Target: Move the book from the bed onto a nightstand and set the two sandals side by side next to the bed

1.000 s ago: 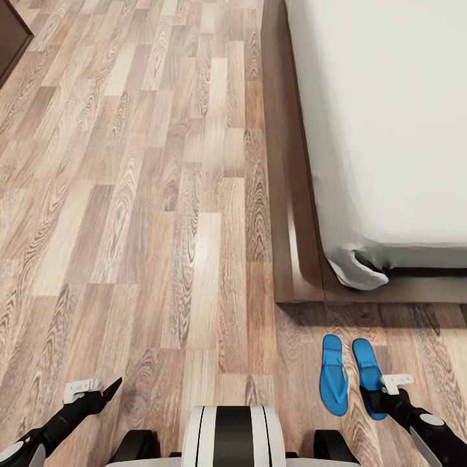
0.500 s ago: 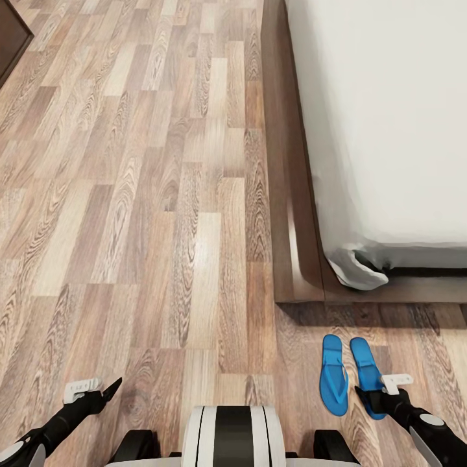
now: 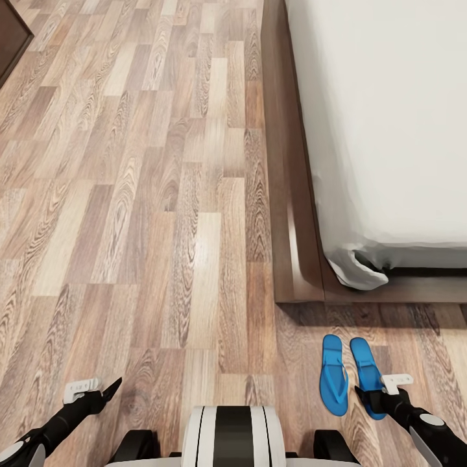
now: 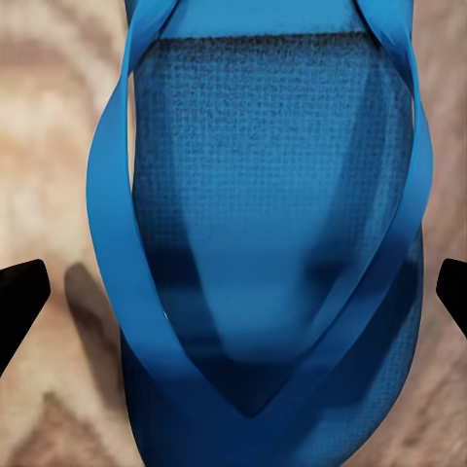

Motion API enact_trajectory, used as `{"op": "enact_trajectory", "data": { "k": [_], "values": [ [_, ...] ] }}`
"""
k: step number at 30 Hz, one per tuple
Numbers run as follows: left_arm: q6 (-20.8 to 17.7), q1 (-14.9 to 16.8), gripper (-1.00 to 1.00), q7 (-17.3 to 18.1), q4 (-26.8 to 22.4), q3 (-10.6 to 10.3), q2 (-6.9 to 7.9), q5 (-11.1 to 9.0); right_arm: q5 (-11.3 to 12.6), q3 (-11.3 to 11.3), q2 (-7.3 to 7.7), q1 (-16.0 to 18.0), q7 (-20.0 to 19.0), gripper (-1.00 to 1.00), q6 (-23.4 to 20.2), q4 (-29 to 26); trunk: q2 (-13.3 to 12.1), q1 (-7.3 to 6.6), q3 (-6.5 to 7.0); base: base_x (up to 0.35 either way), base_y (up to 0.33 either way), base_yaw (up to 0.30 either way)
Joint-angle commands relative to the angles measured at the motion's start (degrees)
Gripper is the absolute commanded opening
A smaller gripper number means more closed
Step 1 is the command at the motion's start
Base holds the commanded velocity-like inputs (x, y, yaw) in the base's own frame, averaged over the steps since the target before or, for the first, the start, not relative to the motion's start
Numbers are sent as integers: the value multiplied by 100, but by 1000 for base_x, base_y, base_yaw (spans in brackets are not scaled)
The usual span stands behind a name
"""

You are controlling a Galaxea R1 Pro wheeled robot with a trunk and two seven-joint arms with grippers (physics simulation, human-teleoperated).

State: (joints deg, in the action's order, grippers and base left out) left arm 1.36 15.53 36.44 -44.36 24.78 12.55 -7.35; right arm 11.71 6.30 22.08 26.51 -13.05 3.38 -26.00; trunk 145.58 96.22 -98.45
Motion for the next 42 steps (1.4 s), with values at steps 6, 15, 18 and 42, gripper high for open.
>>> {"op": "enact_trajectory", "data": {
  "k": [6,15,18,42],
  "values": [
    [5,3,100,30,6,9,-1,-21,60,38,8,3,-4,100,22,7,1,-1,-2,0,0,0],
    [5,3,100,30,6,9,1,-21,60,38,7,4,-4,100,22,9,1,-1,-2,0,0,0],
    [5,3,100,30,6,9,1,-21,60,38,7,5,-4,100,22,9,1,-1,-2,0,0,0],
    [-3,3,100,23,6,9,1,-21,60,38,7,4,-4,100,22,9,-11,-24,197,0,0,0]
  ]
}}
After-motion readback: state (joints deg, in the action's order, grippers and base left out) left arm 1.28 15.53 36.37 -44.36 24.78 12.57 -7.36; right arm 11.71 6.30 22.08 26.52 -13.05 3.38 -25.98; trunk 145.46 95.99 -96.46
